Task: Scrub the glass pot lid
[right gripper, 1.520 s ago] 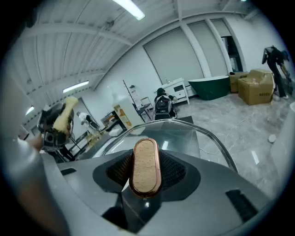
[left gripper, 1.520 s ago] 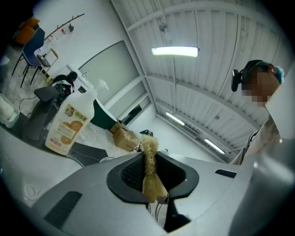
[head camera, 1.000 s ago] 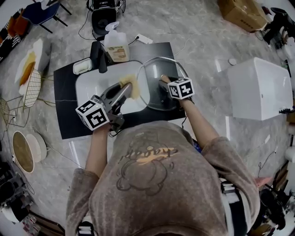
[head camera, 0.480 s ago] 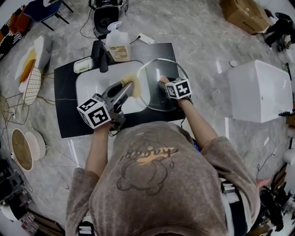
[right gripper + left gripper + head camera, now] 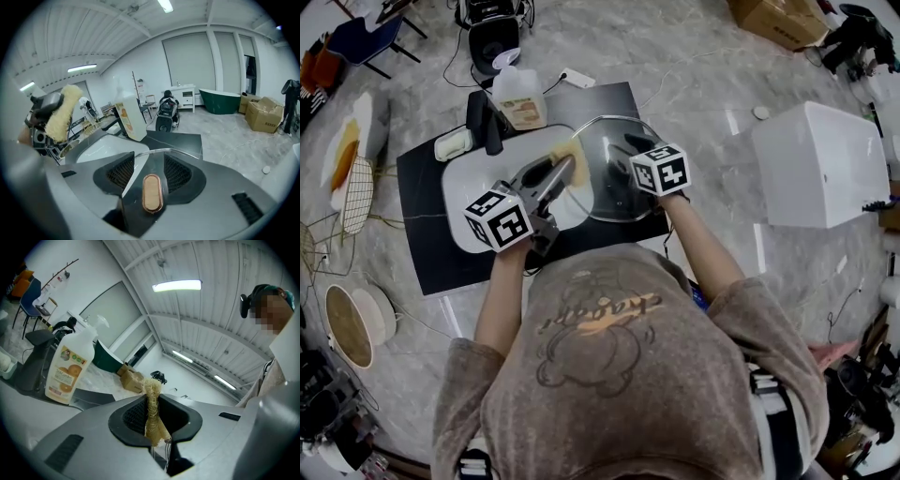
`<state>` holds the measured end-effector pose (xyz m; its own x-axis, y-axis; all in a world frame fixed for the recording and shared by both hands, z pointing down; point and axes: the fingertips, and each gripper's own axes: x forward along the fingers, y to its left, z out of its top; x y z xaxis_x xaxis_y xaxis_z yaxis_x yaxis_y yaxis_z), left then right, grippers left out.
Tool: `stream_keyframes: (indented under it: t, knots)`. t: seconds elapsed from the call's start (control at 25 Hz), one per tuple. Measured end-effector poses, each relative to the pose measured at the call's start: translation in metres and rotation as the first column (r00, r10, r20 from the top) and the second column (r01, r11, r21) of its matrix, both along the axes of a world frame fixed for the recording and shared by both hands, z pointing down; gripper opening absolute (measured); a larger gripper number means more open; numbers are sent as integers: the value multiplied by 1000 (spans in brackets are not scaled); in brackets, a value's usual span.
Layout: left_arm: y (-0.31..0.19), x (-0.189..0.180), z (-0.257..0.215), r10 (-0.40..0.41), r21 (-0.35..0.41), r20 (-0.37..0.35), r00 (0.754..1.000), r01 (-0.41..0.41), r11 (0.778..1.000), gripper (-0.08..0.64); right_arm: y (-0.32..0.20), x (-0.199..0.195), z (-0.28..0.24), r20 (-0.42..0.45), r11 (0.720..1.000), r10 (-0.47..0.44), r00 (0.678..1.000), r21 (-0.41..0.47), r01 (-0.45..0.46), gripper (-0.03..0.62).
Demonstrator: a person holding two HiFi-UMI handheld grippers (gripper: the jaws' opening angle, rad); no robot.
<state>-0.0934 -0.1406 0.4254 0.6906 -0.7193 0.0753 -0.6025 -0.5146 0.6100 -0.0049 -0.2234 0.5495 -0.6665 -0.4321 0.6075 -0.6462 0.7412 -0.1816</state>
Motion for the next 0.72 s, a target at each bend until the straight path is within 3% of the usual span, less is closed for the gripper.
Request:
stream_keyframes:
  t: [0.2, 0.52, 0.72]
  knots:
    - [-15, 22, -10, 40, 31, 46, 998, -41, 999, 66, 6, 25, -47, 104, 995, 78, 991, 61, -85, 201]
    - [-27, 48, -18, 89, 78, 116, 989, -98, 992, 66, 30, 77, -104, 268, 957, 212, 940, 140, -256, 194]
    - [-33, 55, -16, 26, 140, 233, 972, -60, 988, 66, 44, 89, -116, 318, 926, 228, 920, 222, -306, 93]
